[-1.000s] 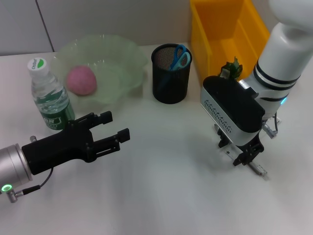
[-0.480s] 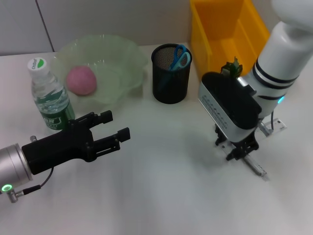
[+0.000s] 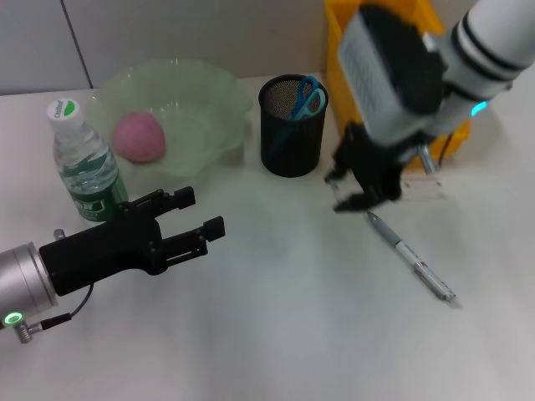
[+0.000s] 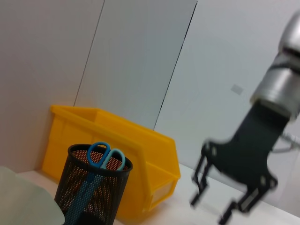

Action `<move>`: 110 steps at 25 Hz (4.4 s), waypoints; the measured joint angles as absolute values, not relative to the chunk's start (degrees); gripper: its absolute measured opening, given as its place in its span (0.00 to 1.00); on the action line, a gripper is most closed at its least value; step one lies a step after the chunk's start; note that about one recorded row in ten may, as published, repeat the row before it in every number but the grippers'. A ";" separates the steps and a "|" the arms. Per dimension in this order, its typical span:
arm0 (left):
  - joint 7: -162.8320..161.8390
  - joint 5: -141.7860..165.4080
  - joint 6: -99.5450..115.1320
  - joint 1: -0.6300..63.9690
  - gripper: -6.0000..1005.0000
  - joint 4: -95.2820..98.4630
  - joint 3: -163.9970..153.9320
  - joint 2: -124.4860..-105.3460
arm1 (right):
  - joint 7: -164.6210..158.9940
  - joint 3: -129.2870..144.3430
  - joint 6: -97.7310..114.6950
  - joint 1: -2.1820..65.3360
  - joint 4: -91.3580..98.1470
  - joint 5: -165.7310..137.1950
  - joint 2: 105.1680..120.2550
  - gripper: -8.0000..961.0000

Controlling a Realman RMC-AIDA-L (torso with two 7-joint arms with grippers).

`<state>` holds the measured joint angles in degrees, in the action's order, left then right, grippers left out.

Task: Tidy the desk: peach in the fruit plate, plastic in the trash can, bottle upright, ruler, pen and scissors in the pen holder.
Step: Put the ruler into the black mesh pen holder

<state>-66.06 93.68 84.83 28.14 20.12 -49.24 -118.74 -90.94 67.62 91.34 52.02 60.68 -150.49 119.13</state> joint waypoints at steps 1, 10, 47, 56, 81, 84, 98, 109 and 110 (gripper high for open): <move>-65.97 93.68 84.83 28.16 0.78 20.12 -49.23 -118.74 | -91.68 65.53 91.89 52.03 62.13 -148.99 119.10 0.41; -64.45 94.20 85.31 28.18 0.78 20.42 -49.75 -118.59 | -99.72 54.26 93.45 50.04 67.50 -135.50 118.97 0.41; -55.69 94.36 82.21 27.94 0.78 20.04 -53.68 -118.75 | -95.34 48.92 61.83 40.84 49.25 -95.10 118.89 0.41; -54.33 94.39 81.62 27.95 0.78 19.96 -53.71 -118.74 | -91.22 49.08 57.76 43.72 42.91 -93.65 119.05 0.40; -54.50 94.27 81.88 27.49 0.78 19.34 -53.70 -118.65 | -80.36 50.42 51.71 48.53 30.33 -88.27 119.17 0.41; -54.72 94.05 81.91 27.43 0.78 19.33 -53.70 -118.66 | -80.53 50.69 51.41 49.06 29.80 -88.26 119.18 0.41; -54.90 93.86 82.21 27.66 0.78 18.69 -53.70 -118.74 | -82.79 52.24 48.65 50.24 28.47 -88.21 119.18 0.40; -54.93 93.77 82.94 27.69 0.78 18.63 -53.70 -118.82 | -84.65 52.30 47.53 50.64 28.29 -88.40 119.17 0.40; -54.94 93.77 83.05 27.69 0.78 18.63 -53.69 -118.83 | -84.95 52.30 47.42 50.63 28.29 -88.41 119.17 0.40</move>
